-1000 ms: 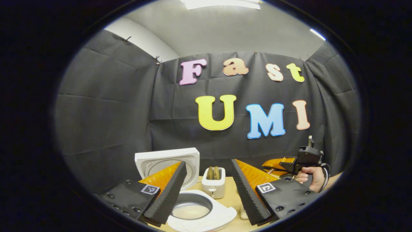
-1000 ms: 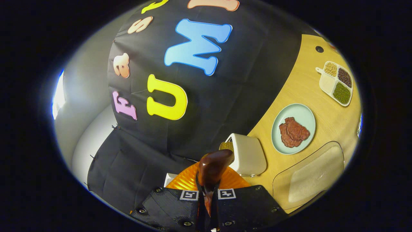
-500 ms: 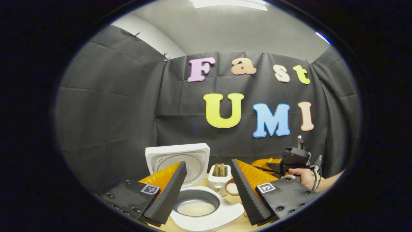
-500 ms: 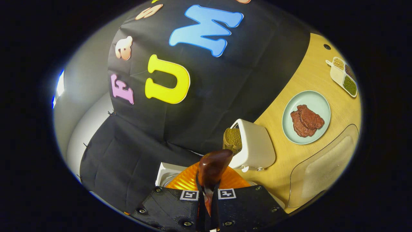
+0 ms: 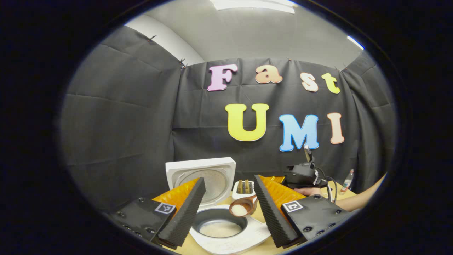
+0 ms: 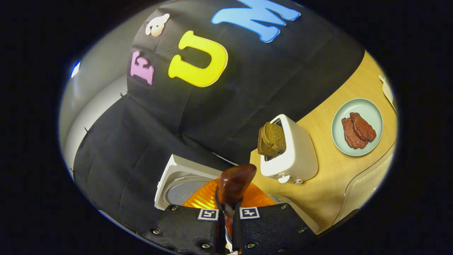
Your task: Close the left gripper, press the button to open the rice cooker; take a wooden spoon from the chopstick holder with the right hand, scoop a spoonful of rice and pour it into the rice cooker, then put the wooden spoon back into the chopstick holder.
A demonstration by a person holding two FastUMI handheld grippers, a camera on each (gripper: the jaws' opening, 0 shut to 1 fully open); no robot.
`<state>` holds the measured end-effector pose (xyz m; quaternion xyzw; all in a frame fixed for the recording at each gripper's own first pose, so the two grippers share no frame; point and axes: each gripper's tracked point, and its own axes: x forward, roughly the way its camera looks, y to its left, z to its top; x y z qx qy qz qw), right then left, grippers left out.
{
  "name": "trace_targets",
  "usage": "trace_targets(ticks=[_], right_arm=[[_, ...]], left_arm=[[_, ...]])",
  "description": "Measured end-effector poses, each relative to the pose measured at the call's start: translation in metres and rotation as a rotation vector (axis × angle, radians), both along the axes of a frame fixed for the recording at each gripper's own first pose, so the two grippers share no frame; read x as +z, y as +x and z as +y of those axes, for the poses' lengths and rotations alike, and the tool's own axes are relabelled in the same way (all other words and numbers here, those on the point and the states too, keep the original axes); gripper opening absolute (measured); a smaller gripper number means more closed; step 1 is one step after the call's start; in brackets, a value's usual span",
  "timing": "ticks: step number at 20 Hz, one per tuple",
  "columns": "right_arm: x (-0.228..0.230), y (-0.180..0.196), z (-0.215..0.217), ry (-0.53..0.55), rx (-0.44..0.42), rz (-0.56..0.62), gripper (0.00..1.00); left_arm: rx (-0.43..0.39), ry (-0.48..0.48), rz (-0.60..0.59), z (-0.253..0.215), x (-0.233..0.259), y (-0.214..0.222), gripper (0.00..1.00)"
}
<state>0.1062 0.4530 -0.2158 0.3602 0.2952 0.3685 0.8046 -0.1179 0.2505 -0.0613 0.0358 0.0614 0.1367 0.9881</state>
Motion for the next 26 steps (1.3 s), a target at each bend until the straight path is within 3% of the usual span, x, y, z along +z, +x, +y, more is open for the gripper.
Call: trace_targets(ticks=[6,11,17,23,26], right_arm=[[-0.006,-0.016,0.040,-0.097,0.072,-0.095,0.07],[-0.028,-0.033,0.068,-0.255,0.144,-0.229,0.07],[-0.023,-0.078,0.104,-0.486,0.343,-0.661,0.07],[-0.010,-0.133,0.104,-0.571,0.531,-1.053,0.07],[0.002,-0.153,0.099,-0.575,0.577,-1.167,0.07]], left_arm=[[0.030,0.000,0.002,0.016,-0.002,-0.010,0.99],[0.063,-0.003,0.002,0.028,-0.005,-0.019,0.99],[0.102,-0.016,-0.012,0.038,-0.006,-0.026,0.99],[0.111,0.002,-0.029,0.037,-0.002,-0.032,0.99],[0.129,0.006,-0.036,0.041,0.000,-0.038,0.99]])
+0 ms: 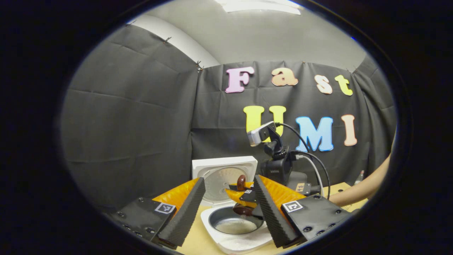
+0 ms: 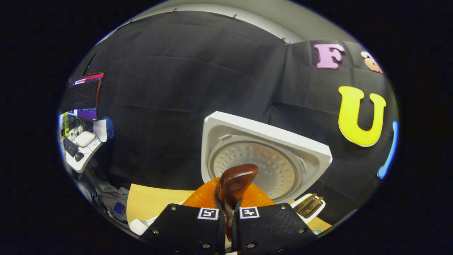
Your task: Close the left gripper, press the button to open the rice cooker; take a wooden spoon from the chopstick holder with the right hand, scoop a spoonful of rice and pour it into the rice cooker, then put the wooden spoon back into the chopstick holder.
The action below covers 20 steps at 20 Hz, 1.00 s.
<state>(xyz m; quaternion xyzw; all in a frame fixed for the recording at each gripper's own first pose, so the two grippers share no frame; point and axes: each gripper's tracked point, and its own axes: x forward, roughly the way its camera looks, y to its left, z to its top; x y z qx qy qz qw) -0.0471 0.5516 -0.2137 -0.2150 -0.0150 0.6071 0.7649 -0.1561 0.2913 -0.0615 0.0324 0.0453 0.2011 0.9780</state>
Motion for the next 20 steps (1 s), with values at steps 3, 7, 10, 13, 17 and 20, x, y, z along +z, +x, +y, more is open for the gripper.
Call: trace_targets(ticks=[3,7,10,13,17,20], right_arm=[[0.005,-0.005,-0.002,0.009,0.012,-0.005,0.07],[0.019,0.001,-0.006,0.064,-0.022,0.094,0.07],[0.044,0.019,-0.020,0.184,-0.099,0.273,0.07],[0.057,0.044,-0.040,0.282,-0.198,0.506,0.07],[0.060,0.076,-0.073,0.428,-0.295,0.816,0.07],[0.066,0.097,-0.109,0.514,-0.346,0.956,0.07]], left_arm=[[0.015,-0.005,-0.009,0.003,0.002,-0.002,0.99],[0.021,-0.005,-0.019,-0.002,0.005,-0.009,0.98],[0.015,-0.010,-0.025,-0.009,0.007,-0.012,0.98],[0.000,-0.018,-0.022,-0.016,0.006,-0.004,0.98],[-0.042,-0.021,-0.023,-0.033,0.008,0.008,0.98],[-0.078,-0.028,-0.018,-0.050,0.008,0.019,0.98]])
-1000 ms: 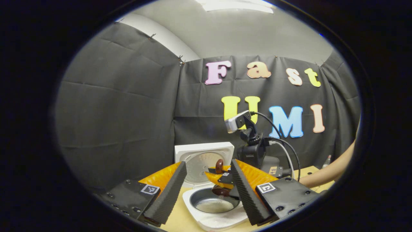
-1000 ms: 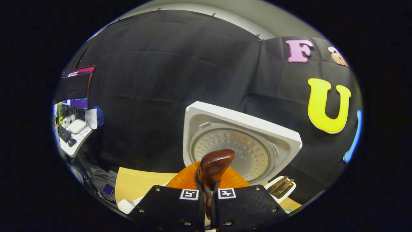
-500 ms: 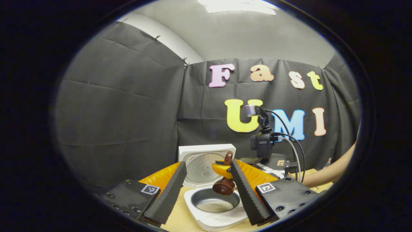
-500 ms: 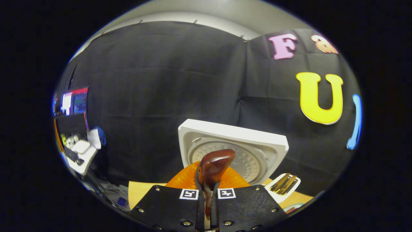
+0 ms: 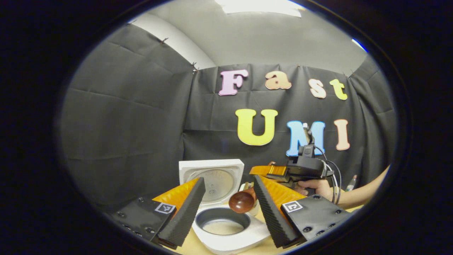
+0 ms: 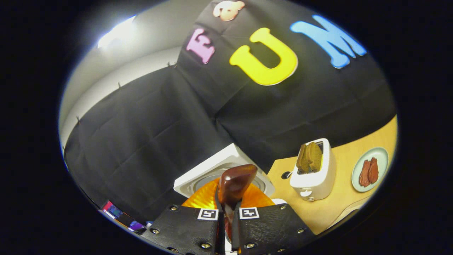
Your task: Close the left gripper, press the button to open the rice cooker; take a wooden spoon from the chopstick holder with the right hand, scoop a spoonful of rice and pour it into the rice cooker, then put the wooden spoon back into the chopstick holder.
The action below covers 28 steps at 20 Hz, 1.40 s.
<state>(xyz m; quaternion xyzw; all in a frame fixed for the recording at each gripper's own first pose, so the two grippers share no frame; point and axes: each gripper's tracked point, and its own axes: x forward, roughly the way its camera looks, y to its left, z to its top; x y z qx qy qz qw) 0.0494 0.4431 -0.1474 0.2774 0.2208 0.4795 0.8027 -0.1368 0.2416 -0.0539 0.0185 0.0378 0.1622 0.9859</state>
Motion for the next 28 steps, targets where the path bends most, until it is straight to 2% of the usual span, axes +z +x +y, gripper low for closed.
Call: trace_targets(ticks=[2,5,14,25,28], right_arm=[[0.007,0.011,-0.026,0.052,-0.027,0.067,0.07],[0.015,0.028,-0.068,0.098,-0.090,0.106,0.07],[0.030,0.060,-0.207,0.134,-0.284,0.104,0.07],[0.016,0.080,-0.341,0.091,-0.481,0.077,0.07],[0.012,0.081,-0.369,0.073,-0.524,0.080,0.07]], left_arm=[[-0.032,-0.001,-0.002,-0.014,0.002,0.009,0.98],[-0.090,0.002,0.008,-0.041,-0.001,0.026,0.98],[-0.238,-0.019,0.031,-0.117,-0.008,0.063,0.98],[-0.349,-0.005,0.034,-0.173,-0.002,0.083,0.98],[-0.372,-0.017,0.064,-0.182,-0.009,0.087,0.90]])
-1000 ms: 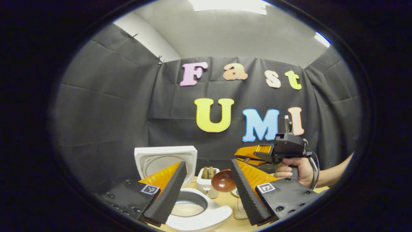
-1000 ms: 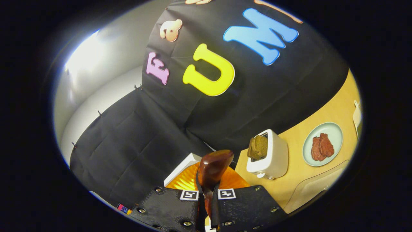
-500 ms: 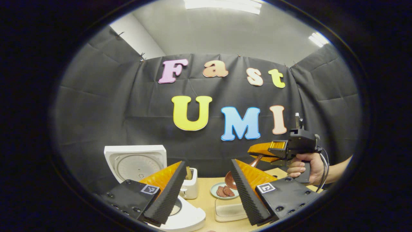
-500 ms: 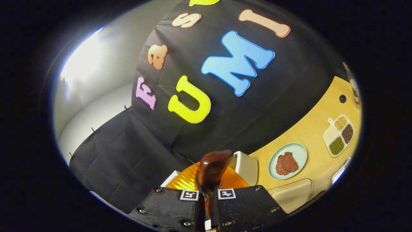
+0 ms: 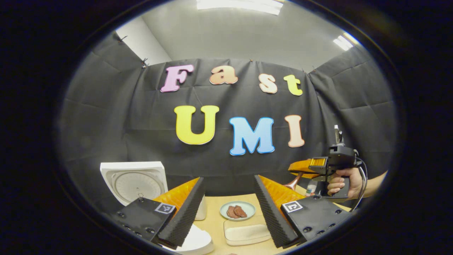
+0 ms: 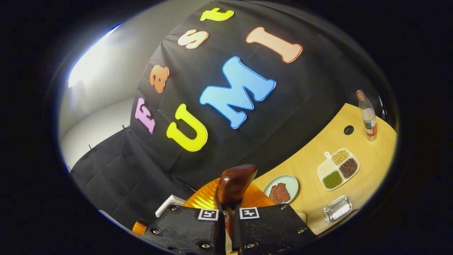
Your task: Close the left gripper, press the button to open the rice cooker; take a wooden spoon from the chopstick holder with the right hand, scoop a spoonful of rice and pour it into the rice cooker, then put the wooden spoon back into the chopstick holder.
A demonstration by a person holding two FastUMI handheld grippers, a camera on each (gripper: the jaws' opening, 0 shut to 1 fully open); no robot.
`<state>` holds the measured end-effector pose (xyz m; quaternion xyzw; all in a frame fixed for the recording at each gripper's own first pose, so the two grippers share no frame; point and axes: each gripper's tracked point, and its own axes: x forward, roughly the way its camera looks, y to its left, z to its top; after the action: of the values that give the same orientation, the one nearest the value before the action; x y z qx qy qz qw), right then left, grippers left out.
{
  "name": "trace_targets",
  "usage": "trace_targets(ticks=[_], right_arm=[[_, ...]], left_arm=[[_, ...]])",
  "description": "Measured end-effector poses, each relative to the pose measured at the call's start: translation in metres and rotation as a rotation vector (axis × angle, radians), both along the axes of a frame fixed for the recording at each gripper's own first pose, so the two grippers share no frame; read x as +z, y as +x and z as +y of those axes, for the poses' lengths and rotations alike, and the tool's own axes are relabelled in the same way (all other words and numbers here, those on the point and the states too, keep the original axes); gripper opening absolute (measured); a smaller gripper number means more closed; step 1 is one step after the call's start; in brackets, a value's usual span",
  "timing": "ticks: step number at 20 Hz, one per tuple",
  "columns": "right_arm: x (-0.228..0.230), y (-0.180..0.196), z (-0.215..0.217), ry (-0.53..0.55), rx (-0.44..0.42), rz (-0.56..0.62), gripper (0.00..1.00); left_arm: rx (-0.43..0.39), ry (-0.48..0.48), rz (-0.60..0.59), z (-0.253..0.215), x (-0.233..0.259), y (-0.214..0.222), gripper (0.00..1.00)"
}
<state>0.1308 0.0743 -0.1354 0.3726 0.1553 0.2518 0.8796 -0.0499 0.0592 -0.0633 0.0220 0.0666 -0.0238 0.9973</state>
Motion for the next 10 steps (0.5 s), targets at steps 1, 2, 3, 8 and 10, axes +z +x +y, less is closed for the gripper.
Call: trace_targets(ticks=[1,2,3,8,10], right_arm=[[-0.002,0.001,-0.006,-0.014,-0.013,-0.001,0.07],[-0.005,0.002,-0.013,-0.028,-0.030,0.000,0.07],[-0.008,0.006,-0.021,-0.038,-0.047,0.004,0.07],[-0.024,0.010,-0.059,-0.103,-0.123,0.015,0.07],[-0.032,0.009,-0.071,-0.149,-0.142,0.015,0.07]], left_arm=[[-0.008,0.006,0.002,-0.001,-0.001,0.000,0.94],[-0.008,0.018,0.002,-0.002,0.001,0.001,0.98],[-0.008,0.022,0.005,-0.001,-0.001,0.004,0.98],[-0.010,0.022,0.003,-0.007,0.001,0.006,0.98],[-0.014,0.032,0.006,-0.009,0.002,0.008,0.98]])
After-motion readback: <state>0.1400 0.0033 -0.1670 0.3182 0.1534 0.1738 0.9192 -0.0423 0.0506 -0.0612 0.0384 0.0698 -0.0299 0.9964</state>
